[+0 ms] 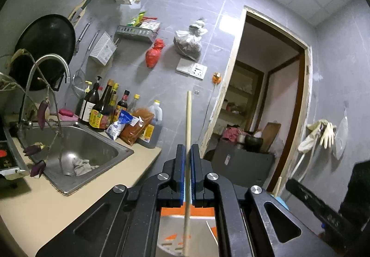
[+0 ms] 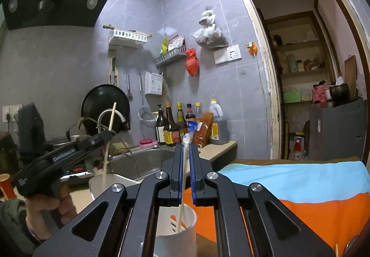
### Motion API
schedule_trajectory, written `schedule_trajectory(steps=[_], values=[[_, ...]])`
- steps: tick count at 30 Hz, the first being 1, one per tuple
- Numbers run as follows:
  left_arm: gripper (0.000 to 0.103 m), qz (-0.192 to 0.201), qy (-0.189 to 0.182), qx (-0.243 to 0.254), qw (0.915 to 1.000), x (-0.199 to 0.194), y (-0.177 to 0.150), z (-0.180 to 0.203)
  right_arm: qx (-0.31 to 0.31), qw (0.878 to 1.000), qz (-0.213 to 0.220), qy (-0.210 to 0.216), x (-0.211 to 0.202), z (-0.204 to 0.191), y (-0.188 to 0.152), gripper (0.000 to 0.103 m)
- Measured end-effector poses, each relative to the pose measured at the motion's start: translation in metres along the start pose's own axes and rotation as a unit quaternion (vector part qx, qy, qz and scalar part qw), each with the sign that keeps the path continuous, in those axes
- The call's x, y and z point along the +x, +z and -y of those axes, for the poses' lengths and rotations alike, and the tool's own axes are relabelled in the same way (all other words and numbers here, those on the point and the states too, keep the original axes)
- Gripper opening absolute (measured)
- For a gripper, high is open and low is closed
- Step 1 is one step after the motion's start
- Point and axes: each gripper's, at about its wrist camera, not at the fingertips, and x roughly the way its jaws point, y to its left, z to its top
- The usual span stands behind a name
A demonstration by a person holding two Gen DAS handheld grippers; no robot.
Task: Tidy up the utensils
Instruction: 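Lift both held chopsticks and carry them over the white caddy, then open both tools to drop the chopsticks into the white caddy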
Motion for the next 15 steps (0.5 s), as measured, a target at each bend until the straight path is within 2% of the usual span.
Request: schedule_trajectory(steps=[4, 9, 12, 15], values=[[0.002, 0.011, 0.003, -0.009, 0.9999, 0.003, -0.002, -0.004, -0.001, 1.0, -0.003, 0.0, -0.001, -0.001, -0.002, 0.004], [0.002, -0.007, 0.007, -0.006, 0.9999, 0.0, -0.009, -0.004, 0.001, 1.0, -0.009, -0.001, -0.005, -0.003, -0.003, 0.004], [0.002, -0.022, 0.004, -0.013, 0.9997, -0.005, -0.012, -0.004, 0.005, 1.0, -0.012, -0.002, -0.007, -0.002, 0.0, 0.009], [0.003, -0.048, 0.003, -0.01, 0.9988, -0.005, -0.013, -0.002, 0.013, 1.0, -0.01, -0.006, -0.016, 0.001, 0.003, 0.022]])
